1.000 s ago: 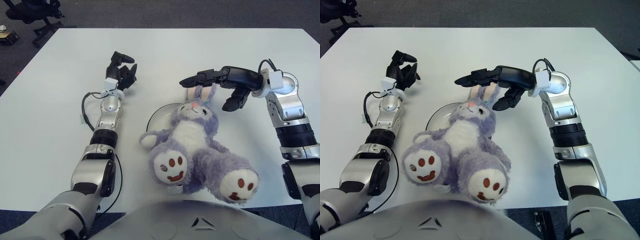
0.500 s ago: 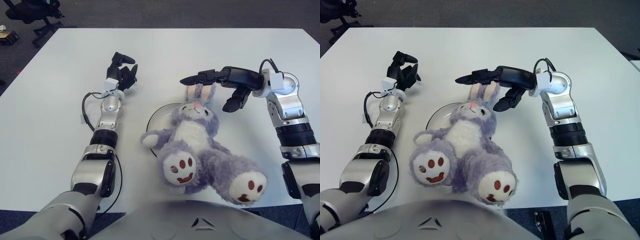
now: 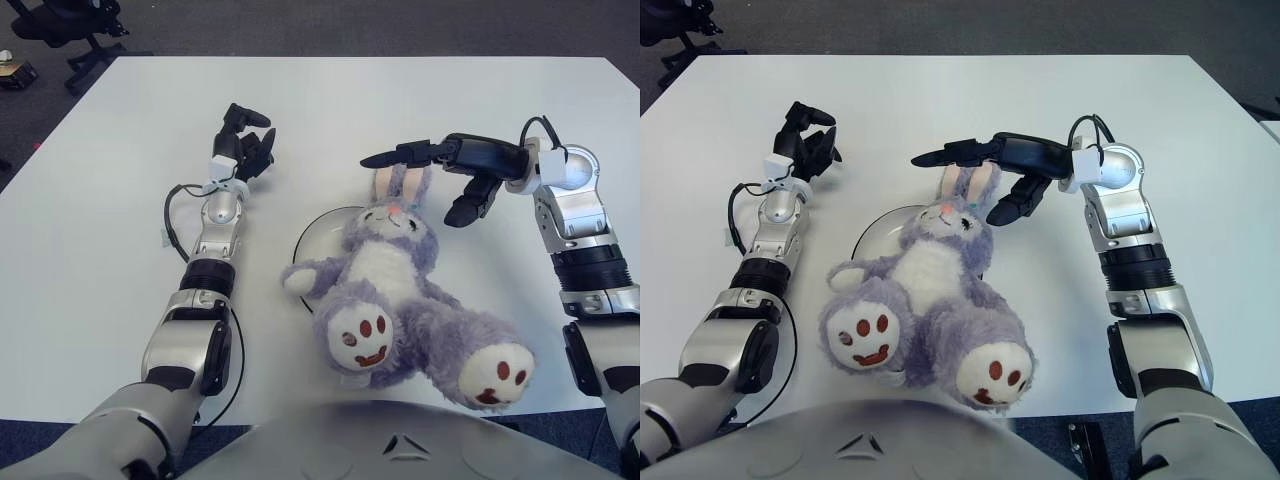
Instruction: Put the doll into the plate.
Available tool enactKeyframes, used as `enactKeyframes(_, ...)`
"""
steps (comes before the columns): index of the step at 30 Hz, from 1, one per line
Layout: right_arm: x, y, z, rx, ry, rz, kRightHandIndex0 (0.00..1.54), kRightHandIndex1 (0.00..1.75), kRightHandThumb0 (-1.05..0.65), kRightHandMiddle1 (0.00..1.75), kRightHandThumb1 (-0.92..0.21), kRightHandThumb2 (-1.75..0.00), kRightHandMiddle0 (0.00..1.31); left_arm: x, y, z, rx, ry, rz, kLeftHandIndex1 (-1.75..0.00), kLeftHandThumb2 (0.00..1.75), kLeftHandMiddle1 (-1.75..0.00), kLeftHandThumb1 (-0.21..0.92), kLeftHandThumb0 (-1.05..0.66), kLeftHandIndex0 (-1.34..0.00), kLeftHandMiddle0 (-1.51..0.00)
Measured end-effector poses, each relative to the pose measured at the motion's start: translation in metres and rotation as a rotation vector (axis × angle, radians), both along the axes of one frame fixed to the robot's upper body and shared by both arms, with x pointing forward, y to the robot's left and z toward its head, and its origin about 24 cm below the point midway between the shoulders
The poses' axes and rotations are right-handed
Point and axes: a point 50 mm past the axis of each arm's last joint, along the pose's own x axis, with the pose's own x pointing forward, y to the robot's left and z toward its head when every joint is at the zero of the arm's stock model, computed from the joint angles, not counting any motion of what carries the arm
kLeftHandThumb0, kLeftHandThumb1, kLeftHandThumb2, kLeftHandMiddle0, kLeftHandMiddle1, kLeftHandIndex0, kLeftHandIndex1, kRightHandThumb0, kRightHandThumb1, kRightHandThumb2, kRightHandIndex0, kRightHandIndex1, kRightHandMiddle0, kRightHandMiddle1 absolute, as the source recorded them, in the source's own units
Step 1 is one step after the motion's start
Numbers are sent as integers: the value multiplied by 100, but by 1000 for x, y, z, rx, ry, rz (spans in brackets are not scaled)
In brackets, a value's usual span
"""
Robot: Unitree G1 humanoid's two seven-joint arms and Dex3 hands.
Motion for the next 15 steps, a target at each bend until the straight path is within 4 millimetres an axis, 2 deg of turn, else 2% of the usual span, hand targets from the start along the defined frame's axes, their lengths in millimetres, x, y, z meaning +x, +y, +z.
enactKeyframes(8,1,-1,-1,-13,-29,10,17,0,-54,0,-92,-40,22,0,0,0,1,2,-3,-158,36,-175,92,-35,-37,-92)
enactKeyframes(15,0,-6,3,-200,-212,-8,14,0,-51,0,-92,-36,22,-1,-2,1,2,0,-9,-158,36,-175,92,-35,-37,-92)
